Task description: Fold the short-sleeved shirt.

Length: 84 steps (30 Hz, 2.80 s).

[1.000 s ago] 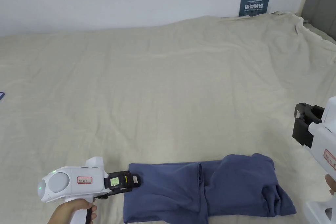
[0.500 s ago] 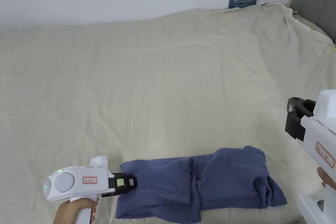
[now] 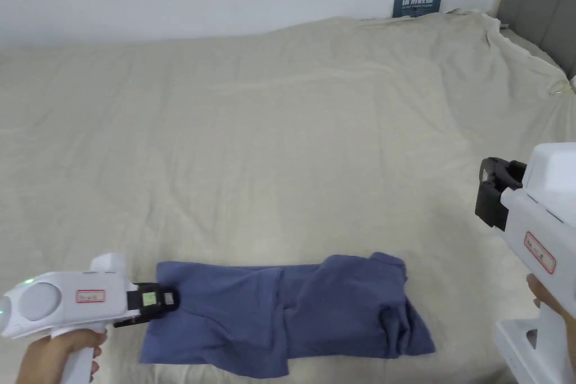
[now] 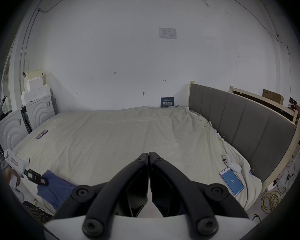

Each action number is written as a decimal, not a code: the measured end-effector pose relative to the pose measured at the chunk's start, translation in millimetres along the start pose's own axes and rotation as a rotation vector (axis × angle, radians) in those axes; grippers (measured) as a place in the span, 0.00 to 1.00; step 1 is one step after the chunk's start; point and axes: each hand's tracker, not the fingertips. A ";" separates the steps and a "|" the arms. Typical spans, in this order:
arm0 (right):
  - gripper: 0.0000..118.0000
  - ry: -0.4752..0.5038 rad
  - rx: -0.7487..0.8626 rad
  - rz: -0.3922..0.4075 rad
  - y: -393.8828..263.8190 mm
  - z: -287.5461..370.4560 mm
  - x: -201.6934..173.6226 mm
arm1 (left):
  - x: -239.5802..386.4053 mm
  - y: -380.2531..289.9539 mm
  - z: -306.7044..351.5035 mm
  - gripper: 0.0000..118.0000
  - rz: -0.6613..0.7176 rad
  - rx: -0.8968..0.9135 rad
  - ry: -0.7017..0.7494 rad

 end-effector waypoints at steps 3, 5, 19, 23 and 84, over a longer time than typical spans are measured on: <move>0.00 0.011 0.007 -0.005 0.3 -0.2 -1.7 | -6.8 0.7 24.9 0.05 0.038 0.011 0.066; 0.00 0.019 0.010 -0.008 0.6 -0.6 -2.7 | -5.1 2.6 38.1 0.05 0.062 0.023 0.084; 0.00 0.021 0.027 -0.020 0.2 9.5 5.5 | 142.0 18.1 2.9 0.05 -0.079 -0.082 -0.144; 0.00 0.009 0.035 -0.038 -1.3 16.0 13.3 | 185.1 11.8 -41.7 0.05 -0.149 -0.140 -0.176; 0.00 -0.075 -0.023 -0.061 -13.3 41.6 46.5 | 286.9 -129.9 -185.3 0.00 -0.488 0.229 0.086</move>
